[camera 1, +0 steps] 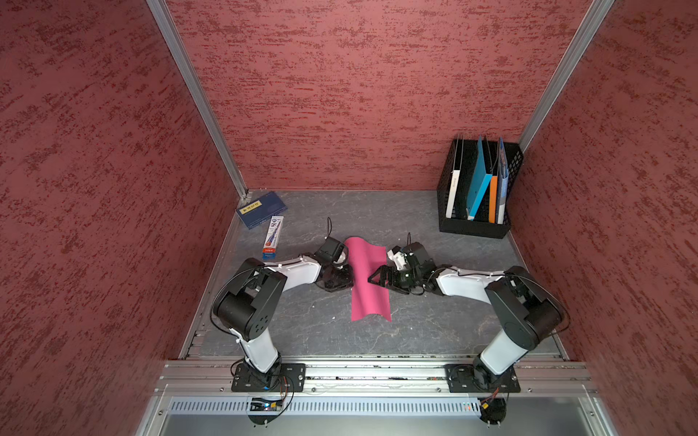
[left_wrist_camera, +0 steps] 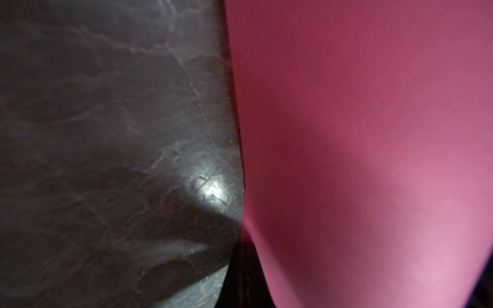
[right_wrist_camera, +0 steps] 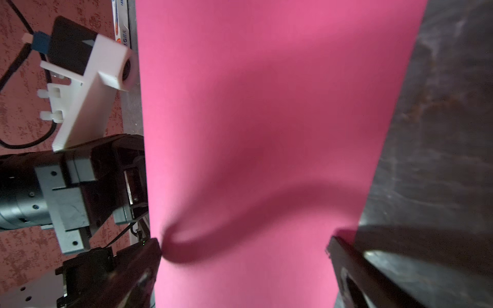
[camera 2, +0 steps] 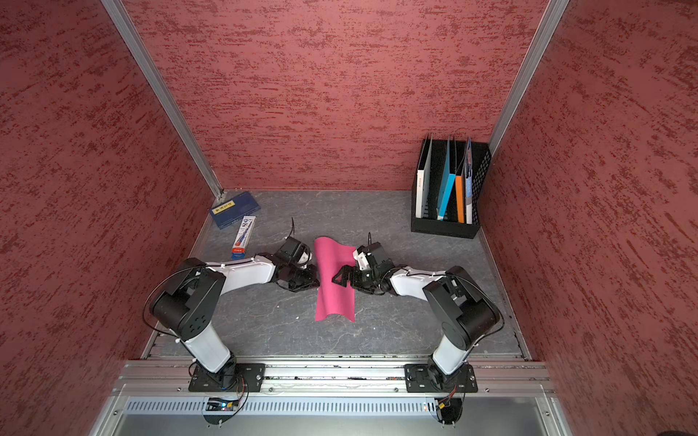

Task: Fold the rectangular paper in half along the long edge
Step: Pick up the paper from the center of the board.

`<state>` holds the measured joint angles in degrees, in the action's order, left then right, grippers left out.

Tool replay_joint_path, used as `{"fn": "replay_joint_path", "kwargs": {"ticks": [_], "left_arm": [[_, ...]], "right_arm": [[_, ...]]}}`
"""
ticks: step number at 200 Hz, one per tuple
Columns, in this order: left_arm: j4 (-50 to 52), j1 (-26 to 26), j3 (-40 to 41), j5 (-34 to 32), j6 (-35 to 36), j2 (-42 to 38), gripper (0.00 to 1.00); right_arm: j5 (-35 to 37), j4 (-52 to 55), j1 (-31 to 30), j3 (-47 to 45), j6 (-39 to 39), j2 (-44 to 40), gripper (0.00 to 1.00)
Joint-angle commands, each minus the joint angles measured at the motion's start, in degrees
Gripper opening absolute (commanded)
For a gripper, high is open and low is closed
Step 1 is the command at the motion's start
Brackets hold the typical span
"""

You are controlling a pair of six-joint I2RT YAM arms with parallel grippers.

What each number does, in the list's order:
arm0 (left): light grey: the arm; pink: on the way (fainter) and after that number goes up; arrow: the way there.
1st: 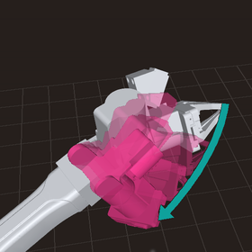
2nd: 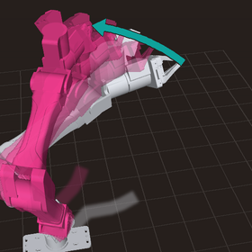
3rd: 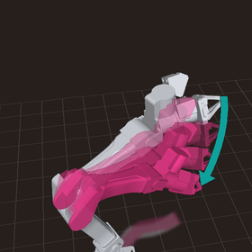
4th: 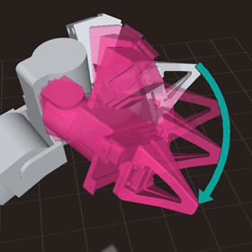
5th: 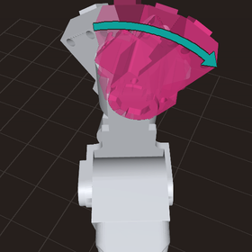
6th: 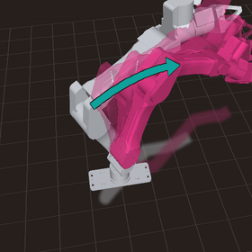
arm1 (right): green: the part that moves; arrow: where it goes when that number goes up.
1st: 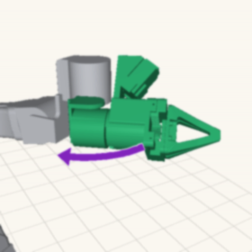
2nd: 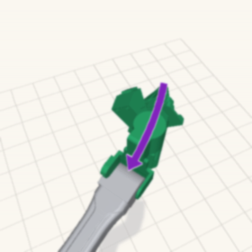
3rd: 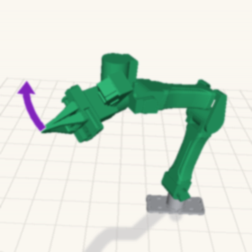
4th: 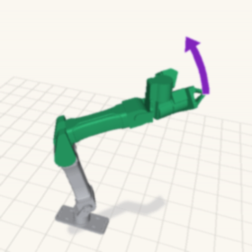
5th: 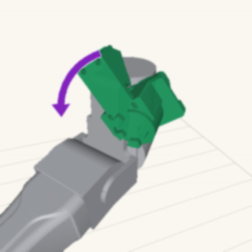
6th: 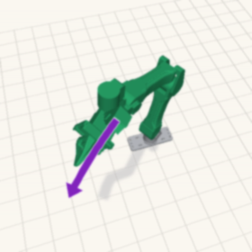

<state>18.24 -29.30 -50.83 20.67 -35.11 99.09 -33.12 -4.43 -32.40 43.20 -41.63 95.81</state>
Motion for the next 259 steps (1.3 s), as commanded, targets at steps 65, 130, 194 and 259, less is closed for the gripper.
{"fn": "replay_joint_path", "kwargs": {"ticks": [65,130,194,259], "left_arm": [[6.1,-1.3,1.1,-4.9,0.4,3.2,0.0],[5.3,-1.8,1.1,-4.6,0.0,3.4,0.0],[4.7,-1.8,1.5,-4.3,-0.1,2.9,0.0],[4.6,-1.8,1.6,-4.1,-0.2,2.4,0.0]], "right_arm": [[-2.5,-1.1,0.4,0.1,-1.3,-2.1,0.99],[-2.5,2.6,0.2,3.5,0.3,-2.1,0.99],[0.0,3.1,-1.0,5.1,0.1,1.2,0.99],[2.4,5.8,-3.5,9.4,1.0,5.0,0.99]]}}
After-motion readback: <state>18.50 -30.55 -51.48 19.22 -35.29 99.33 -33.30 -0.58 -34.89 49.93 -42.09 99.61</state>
